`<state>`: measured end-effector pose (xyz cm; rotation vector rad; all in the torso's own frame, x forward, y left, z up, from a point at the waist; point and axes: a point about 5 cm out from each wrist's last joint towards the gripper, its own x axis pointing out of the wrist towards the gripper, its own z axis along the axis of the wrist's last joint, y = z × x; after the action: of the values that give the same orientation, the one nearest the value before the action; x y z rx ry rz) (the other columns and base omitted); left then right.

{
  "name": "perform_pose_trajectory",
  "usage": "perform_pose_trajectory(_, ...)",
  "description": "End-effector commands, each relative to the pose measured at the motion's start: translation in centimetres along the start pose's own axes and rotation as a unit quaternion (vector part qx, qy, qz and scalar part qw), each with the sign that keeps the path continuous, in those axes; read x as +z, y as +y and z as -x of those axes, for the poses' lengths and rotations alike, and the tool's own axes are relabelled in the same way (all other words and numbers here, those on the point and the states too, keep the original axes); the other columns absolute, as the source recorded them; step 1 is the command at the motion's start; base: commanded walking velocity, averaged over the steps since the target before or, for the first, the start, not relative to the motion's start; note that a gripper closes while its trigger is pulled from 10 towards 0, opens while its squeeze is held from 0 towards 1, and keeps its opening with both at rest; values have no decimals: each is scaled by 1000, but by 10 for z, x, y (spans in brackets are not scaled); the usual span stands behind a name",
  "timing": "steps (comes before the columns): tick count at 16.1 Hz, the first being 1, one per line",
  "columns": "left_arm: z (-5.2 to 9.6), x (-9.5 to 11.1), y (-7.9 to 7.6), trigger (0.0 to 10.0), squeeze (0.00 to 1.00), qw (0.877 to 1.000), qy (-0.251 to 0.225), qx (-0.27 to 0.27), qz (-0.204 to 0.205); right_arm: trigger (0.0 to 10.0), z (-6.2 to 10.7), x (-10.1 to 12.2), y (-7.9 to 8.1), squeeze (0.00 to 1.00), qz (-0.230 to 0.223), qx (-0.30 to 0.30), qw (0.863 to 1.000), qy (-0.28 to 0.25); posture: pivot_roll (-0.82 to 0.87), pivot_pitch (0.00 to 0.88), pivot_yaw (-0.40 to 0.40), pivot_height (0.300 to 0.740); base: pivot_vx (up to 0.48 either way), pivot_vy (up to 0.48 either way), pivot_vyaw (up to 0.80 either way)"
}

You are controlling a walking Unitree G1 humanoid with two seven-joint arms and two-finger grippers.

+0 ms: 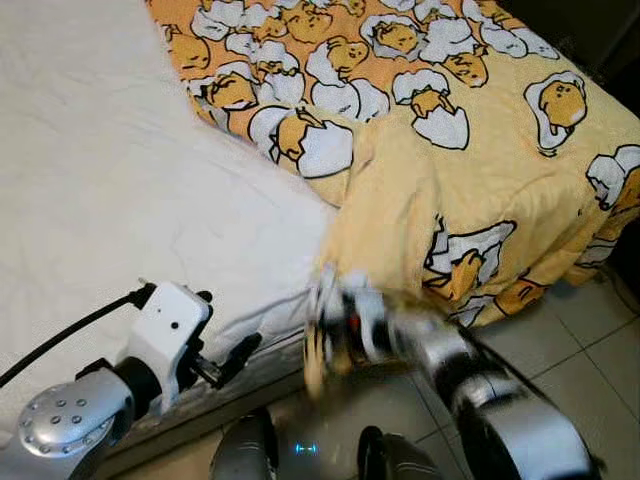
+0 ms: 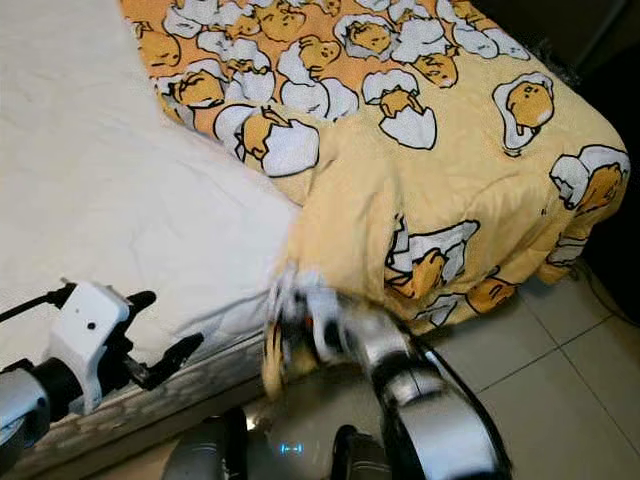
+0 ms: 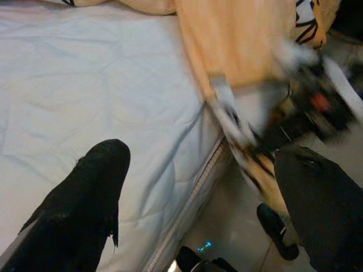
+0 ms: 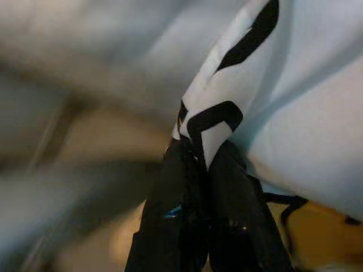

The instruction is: Clean up the room

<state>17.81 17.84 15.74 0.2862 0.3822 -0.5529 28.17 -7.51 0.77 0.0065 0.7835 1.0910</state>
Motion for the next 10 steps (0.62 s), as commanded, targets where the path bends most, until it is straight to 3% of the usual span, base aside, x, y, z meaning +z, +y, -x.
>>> perform_pose_trajectory(1,-1,-3,-1,10000,361,1000,6,-7,3,0,-1,-14,8,0,14,54,998,34,221,232,-3,740,0,0,0)
perform_pose_trajectory(3,-3,-3,-3,10000,365,1000,5,-15,5,0,11,-54,18,0,33,123,986,104,220,232,1,740,0,0,0)
perform_pose_trajectory(6,-5,-4,-8,10000,361,999,8,-30,4,0,19,-71,20,0,47,109,987,110,216,231,5,740,0,0,0)
perform_pose_trajectory(7,-5,-5,-9,10000,357,999,10,-34,4,8667,21,-63,20,0,78,59,992,83,212,230,5,740,0,0,0)
perform_pose_trajectory(8,-5,-5,-10,10000,357,999,11,-35,4,10000,20,-60,20,0,74,54,993,71,212,228,3,740,0,0,0)
perform_pose_trajectory(9,-5,-6,-11,10000,357,999,12,-35,3,10000,20,-56,21,1000,59,43,996,54,214,227,2,740,0,0,0)
perform_pose_trajectory(10,-5,-6,-12,10000,357,999,12,-36,3,10000,19,-53,19,1000,65,25,997,46,217,226,2,740,0,0,0)
